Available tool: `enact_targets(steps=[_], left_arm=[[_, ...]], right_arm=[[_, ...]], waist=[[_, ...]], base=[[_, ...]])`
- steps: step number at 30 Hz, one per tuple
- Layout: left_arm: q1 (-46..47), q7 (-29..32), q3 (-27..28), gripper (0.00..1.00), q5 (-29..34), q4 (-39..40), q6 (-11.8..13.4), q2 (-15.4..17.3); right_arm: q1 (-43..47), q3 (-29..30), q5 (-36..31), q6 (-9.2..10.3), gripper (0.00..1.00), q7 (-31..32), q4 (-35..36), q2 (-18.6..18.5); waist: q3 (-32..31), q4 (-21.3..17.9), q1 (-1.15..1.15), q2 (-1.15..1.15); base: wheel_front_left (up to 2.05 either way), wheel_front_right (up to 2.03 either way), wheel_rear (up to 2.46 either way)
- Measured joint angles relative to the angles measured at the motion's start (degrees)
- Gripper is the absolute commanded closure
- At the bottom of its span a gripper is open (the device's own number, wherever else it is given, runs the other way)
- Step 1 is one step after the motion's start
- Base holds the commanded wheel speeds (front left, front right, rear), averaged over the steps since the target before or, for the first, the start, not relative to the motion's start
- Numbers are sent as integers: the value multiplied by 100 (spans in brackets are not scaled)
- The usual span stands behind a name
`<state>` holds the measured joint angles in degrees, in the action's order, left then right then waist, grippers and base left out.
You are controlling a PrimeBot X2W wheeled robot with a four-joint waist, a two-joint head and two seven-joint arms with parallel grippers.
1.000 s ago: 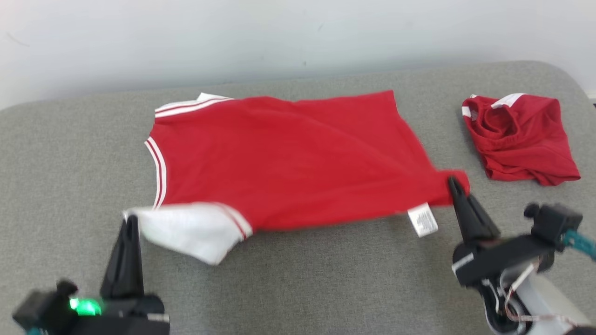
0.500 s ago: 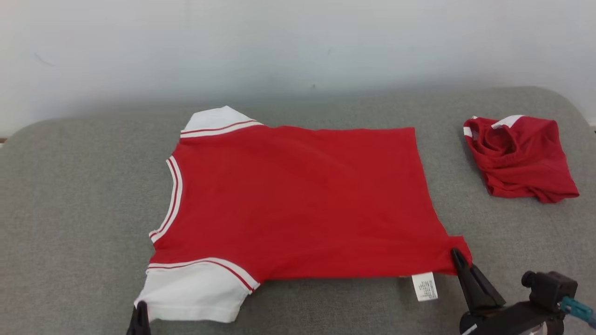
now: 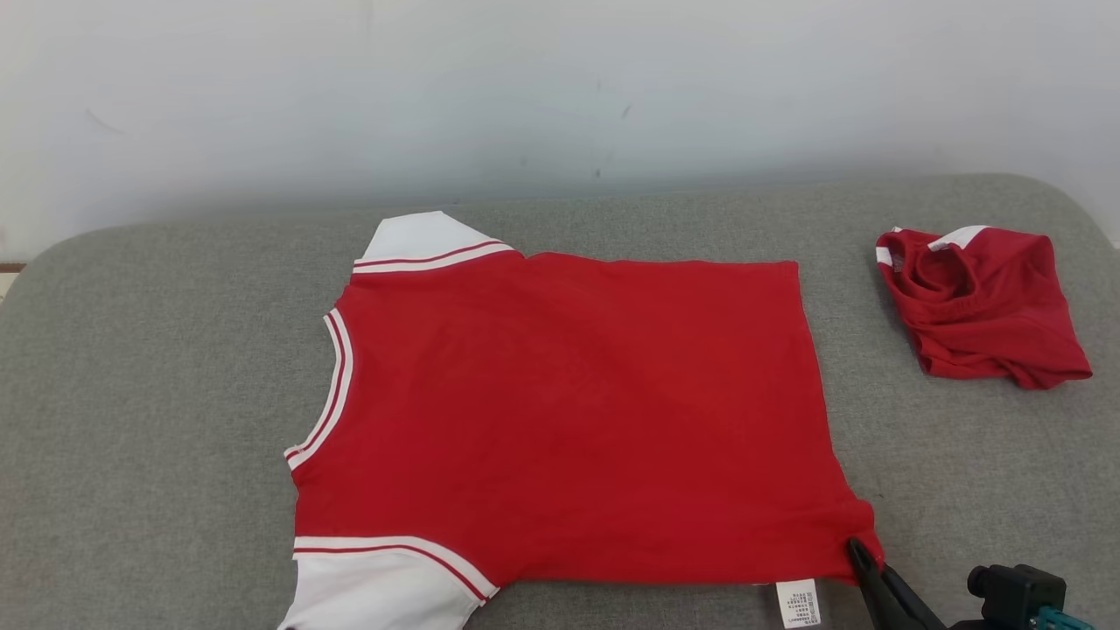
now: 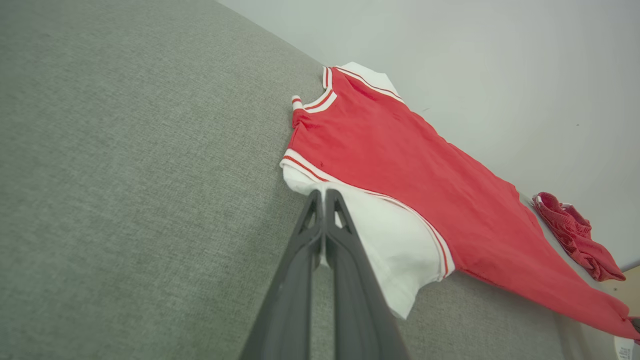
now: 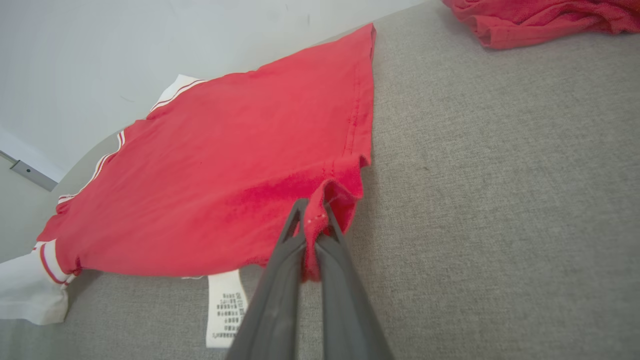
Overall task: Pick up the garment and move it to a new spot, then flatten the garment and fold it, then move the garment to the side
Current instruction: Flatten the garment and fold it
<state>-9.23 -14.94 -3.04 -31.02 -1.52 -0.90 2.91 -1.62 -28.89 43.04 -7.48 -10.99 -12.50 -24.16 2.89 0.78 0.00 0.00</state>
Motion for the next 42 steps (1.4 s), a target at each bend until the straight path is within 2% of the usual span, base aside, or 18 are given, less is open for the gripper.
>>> enact_targets(steps=[5,12,19,30,42], left_arm=[[155,0,-51,100,-24,-53,-82,-4],[627,0,33,100,435,119,-302,1],[1352,0,120,100,587,-96,-416,163],[2779,27,60,100,544,-1418,-565,615],[4138,26,-245,100,467,-3021,-644,969]], right_arm=[[-74,0,-70,0,100,48,-74,66],[-315,18,63,0,100,127,-52,49],[-748,-85,215,0,100,341,-154,43],[-2077,-478,370,0,100,673,-984,307],[-3225,-1059,803,0,100,555,-2043,590]], waist=[[9,-10,0,0],[-22,-74,0,0],[-8,-252,0,0],[319,-540,0,0],[779,-735,1,1]], base=[[0,0,0],[0,0,0],[0,0,0],[0,0,0],[0,0,0]])
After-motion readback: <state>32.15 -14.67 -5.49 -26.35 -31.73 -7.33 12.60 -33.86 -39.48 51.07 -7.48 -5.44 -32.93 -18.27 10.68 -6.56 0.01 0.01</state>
